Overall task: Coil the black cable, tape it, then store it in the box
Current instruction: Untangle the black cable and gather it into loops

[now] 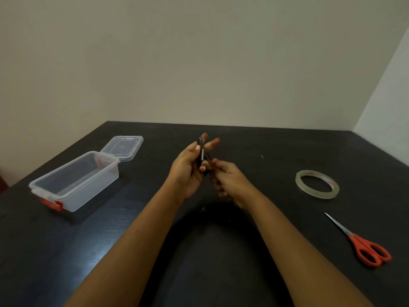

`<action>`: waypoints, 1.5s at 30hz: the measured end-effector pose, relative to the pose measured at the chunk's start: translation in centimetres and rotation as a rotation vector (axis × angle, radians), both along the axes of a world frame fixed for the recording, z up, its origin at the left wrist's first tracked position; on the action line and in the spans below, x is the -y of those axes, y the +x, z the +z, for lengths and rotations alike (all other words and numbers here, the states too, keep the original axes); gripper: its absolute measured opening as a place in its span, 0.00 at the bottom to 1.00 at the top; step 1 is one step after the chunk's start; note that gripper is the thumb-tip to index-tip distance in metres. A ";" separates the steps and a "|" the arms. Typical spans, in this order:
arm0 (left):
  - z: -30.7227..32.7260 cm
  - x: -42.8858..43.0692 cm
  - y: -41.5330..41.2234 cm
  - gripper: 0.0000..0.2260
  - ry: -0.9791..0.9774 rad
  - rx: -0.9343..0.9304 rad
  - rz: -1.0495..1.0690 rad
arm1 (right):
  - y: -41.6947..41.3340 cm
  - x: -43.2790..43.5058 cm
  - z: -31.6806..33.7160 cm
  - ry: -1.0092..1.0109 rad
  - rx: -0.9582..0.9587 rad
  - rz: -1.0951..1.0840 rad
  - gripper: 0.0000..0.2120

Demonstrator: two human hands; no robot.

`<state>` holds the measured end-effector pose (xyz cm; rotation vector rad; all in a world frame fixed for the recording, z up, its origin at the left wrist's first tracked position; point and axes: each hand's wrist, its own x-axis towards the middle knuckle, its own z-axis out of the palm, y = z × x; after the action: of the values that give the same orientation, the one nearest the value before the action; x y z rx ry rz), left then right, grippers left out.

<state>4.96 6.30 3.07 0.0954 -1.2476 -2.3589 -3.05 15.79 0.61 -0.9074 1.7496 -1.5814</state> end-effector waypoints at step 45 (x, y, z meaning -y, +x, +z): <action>-0.1 0.7 0.7 0.18 -0.061 0.083 -0.294 | -0.3 -0.5 0.5 -0.383 0.357 0.071 0.17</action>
<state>5.71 5.58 3.00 -0.0117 -1.4580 -2.5835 -3.37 16.27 1.16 -0.7866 1.1797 -1.9307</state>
